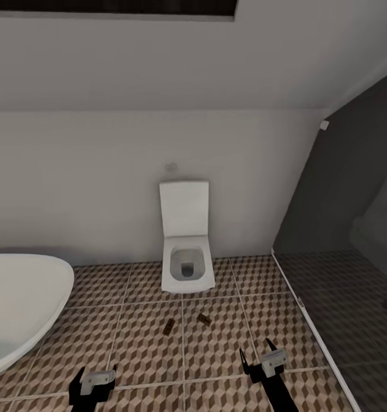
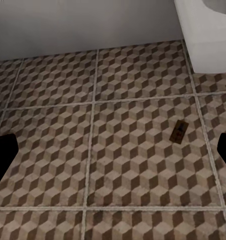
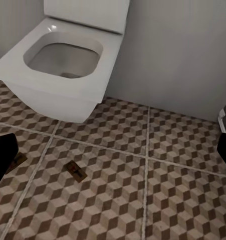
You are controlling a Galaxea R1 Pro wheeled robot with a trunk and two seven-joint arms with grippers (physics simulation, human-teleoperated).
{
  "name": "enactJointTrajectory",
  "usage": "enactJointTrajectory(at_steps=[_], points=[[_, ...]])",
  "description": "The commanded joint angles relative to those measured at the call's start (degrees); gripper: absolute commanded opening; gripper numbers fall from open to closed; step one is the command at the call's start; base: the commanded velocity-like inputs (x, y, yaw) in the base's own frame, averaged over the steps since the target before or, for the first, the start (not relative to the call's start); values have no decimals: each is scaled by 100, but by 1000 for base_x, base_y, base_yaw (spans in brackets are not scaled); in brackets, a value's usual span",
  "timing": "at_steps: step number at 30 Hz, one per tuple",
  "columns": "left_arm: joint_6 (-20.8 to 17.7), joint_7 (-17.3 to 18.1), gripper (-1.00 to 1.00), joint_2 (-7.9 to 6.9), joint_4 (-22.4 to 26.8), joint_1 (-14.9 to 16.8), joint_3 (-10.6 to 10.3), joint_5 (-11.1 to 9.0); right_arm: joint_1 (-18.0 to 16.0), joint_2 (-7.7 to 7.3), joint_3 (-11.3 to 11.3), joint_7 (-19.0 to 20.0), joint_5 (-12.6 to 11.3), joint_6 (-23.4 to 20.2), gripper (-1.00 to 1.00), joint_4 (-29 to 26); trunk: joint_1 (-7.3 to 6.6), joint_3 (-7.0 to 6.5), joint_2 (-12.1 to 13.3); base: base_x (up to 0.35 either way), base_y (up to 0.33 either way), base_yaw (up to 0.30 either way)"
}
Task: Take the four mousetraps from the cabinet in the bathroom and place them on the bathroom floor. Make sure all four end up on the same floor surface, and ensure that at least two of them are either under or directly next to the same bathroom sink.
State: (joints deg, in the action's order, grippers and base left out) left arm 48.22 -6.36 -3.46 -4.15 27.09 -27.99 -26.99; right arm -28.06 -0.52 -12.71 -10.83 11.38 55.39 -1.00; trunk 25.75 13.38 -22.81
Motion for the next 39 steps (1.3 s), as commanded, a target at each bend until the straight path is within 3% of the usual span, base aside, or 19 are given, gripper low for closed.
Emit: enactJointTrajectory(at_steps=[1, 39], points=[[21, -50, 100, 4, -16, 7, -49, 10, -5, -1, -21, -60, 49, 5, 100, 3, 3, 1, -10, 0, 0, 0], [21, -49, 100, 4, -16, 7, -49, 10, -5, -1, -21, -60, 49, 7, 100, 3, 3, -351, -10, 0, 0, 0]])
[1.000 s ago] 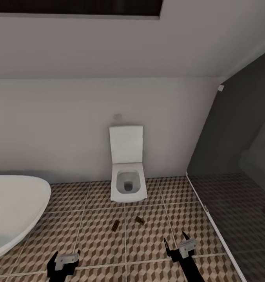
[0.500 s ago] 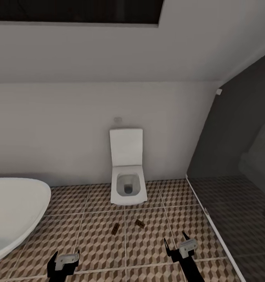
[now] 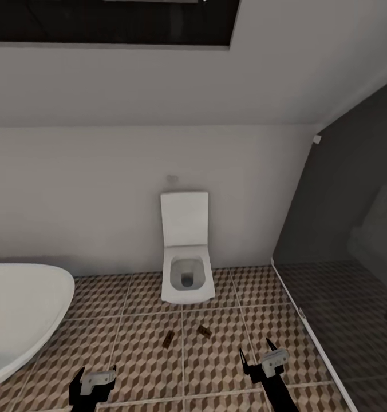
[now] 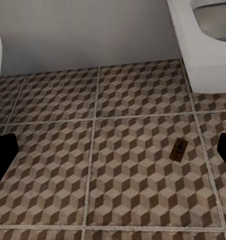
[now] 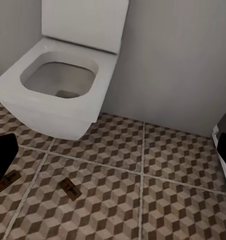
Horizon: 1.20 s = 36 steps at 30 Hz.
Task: Take the four mousetraps from the cabinet in the bathroom and place them on the bathroom floor. Make sure all four end up on the same floor surface, and ensure that at least two of them are either under or directly next to the same bathroom sink.
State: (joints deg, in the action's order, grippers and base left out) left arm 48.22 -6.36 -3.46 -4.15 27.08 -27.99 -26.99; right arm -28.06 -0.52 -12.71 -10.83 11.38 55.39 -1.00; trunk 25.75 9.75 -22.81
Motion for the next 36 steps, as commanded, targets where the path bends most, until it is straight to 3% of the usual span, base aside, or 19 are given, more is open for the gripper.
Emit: enactJointTrajectory(at_steps=[1, 26, 36], points=[[21, -50, 100, 4, -16, 8, -49, 10, -5, -1, -21, -60, 49, 7, 100, 3, 4, 2, -11, 0, 0, 0], [21, -50, 100, 4, -16, 8, -49, 10, -3, -1, -21, -64, 49, -3, 100, 3, 4, -228, -11, 0, 0, 0], [21, -50, 100, 4, -16, 8, -49, 10, -5, 6, -21, -65, 49, -11, 100, 3, 4, -247, -11, 0, 0, 0]])
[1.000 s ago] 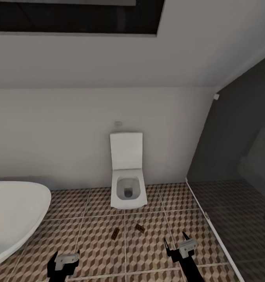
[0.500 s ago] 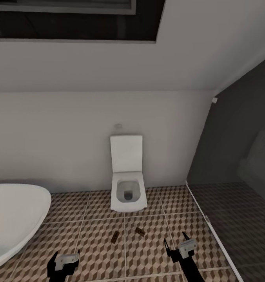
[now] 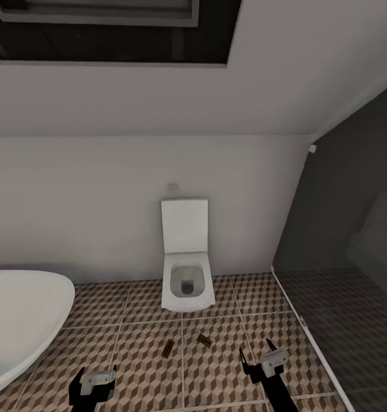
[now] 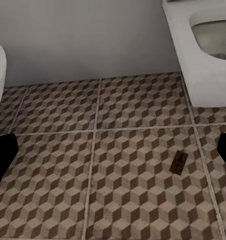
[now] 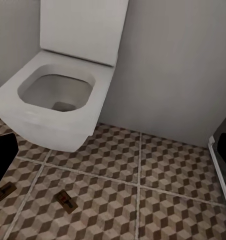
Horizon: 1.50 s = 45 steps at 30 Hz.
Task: Take the four mousetraps from the cabinet in the bathroom and place them on the bathroom floor. Make sure all four end up on the same floor surface, and ensure that at least two of them are either under or directly next to the same bathroom sink.
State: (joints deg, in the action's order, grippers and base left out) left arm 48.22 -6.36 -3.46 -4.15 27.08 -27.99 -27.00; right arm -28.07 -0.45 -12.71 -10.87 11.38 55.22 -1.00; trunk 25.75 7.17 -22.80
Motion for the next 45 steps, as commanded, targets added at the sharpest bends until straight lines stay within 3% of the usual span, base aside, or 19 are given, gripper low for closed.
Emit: enactJointTrajectory(at_steps=[1, 15, 45], points=[[21, -50, 100, 4, -16, 8, -49, 10, -5, 0, -21, -59, 48, 6, 100, 3, 3, 12, -12, 0, 0, 0], [21, -50, 100, 4, -16, 8, -49, 10, -4, -5, -21, -55, 48, 13, 100, 3, 3, 3, -12, 0, 0, 0], [21, -50, 100, 5, -16, 8, -49, 10, -5, -2, -21, -63, 48, -5, 100, 3, 3, -239, -12, 0, 0, 0]])
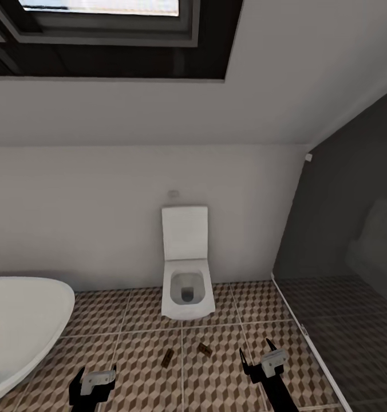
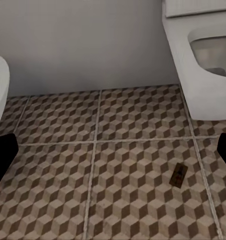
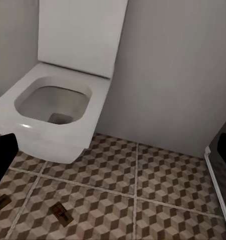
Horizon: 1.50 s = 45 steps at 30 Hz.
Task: Take the four mousetraps from the cabinet in the bathroom and place them on the bathroom floor. Make sure all four end up on the same floor surface, and ensure that at least two of them are either under or directly next to the same bathroom sink.
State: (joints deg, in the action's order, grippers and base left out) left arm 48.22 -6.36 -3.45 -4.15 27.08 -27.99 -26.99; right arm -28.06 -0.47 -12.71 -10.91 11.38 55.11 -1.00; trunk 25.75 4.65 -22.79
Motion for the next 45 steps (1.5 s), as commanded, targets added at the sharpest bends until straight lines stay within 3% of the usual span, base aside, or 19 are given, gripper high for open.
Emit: enactJointTrajectory(at_steps=[1, 6, 7, 8, 11, 18, 30, 38, 45], points=[[19, -48, 100, 7, -15, 8, -49, 10, -5, 0, -21, -62, 48, -2, 100, 3, 4, 10, -12, 0, 0, 0], [-71, -45, 100, 26, -21, 8, -49, 10, -3, 4, -21, -67, 48, -109, 100, 7, 4, 4, -12, 0, 0, 0], [-194, -43, 100, 33, -22, 8, -49, 10, -1, 6, -21, -66, 48, -221, 100, 9, 4, 3, -12, 0, 0, 0], [-611, -42, 100, 50, -23, 8, -49, 10, 39, 11, -21, -58, 48, -588, 100, 11, 4, 3, -12, 0, 0, 0], [-1122, -38, 100, 63, -24, 8, -49, 10, 104, 26, -21, -50, 44, -1004, 100, 11, 4, 2, -12, 0, 0, 0], [-1791, -26, 100, 58, -42, -19, -43, 6, 436, 35, -21, -31, -113, -1422, 100, 12, 4, 2, -12, 0, 0, 0], [-1958, -50, 100, 43, -50, -518, -42, 1, 1194, -3, -13, 61, -854, -1497, 100, 12, 4, 2, -12, 0, 0, 0], [-2105, -68, 100, -31, -51, -987, -40, 1, 1619, 27, -17, 271, -1070, -1563, 100, 12, 4, 2, -12, 0, 0, 0], [-2514, -75, 100, -53, -46, -1088, -40, -5, 1686, 51, -14, 311, -1244, -2304, 100, 8, 4, 2, -12, 0, 0, 0]])
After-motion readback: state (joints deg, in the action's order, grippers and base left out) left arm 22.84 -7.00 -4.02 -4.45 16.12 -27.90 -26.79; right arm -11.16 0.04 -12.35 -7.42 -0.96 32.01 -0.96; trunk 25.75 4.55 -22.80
